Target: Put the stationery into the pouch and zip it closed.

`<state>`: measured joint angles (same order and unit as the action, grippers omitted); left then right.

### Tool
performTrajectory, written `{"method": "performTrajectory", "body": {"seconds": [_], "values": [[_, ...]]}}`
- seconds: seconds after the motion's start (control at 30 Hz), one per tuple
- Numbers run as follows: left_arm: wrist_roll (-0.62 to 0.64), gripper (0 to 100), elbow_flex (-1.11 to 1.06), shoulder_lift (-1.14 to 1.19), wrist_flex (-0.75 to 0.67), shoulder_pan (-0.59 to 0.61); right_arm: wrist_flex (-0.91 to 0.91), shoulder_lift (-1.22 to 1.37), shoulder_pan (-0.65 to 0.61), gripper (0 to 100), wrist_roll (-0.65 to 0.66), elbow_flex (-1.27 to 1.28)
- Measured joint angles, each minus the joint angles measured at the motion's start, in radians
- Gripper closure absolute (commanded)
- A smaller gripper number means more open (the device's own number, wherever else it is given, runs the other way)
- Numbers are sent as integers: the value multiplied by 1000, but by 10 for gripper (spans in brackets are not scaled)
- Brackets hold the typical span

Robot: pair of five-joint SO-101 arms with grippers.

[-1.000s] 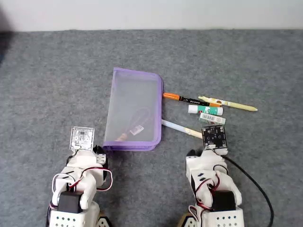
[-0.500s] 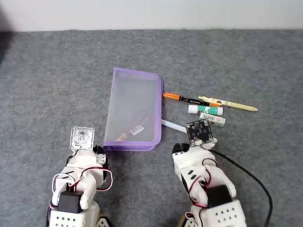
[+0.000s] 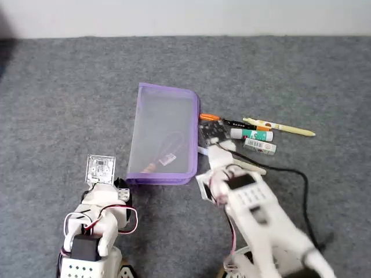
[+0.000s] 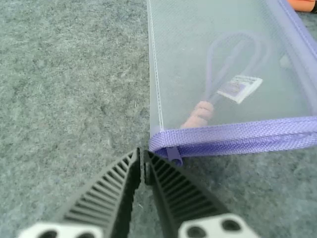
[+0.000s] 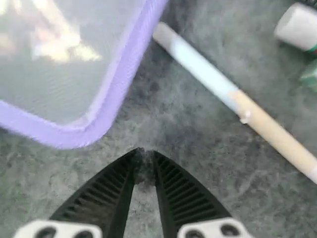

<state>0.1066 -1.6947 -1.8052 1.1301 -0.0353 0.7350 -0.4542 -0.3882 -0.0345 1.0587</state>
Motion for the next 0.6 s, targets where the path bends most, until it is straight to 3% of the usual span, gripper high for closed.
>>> {"method": "performTrajectory", "body": {"seconds": [0.13, 0.3, 0.6], "values": [[0, 986, 0, 0, 0, 0, -8, 193, -8, 988, 11, -107], [0, 986, 0, 0, 0, 0, -17, 327, -28, 987, 118, -227], [0, 986, 0, 0, 0, 0, -17, 419, -57, 987, 146, -520]]}}
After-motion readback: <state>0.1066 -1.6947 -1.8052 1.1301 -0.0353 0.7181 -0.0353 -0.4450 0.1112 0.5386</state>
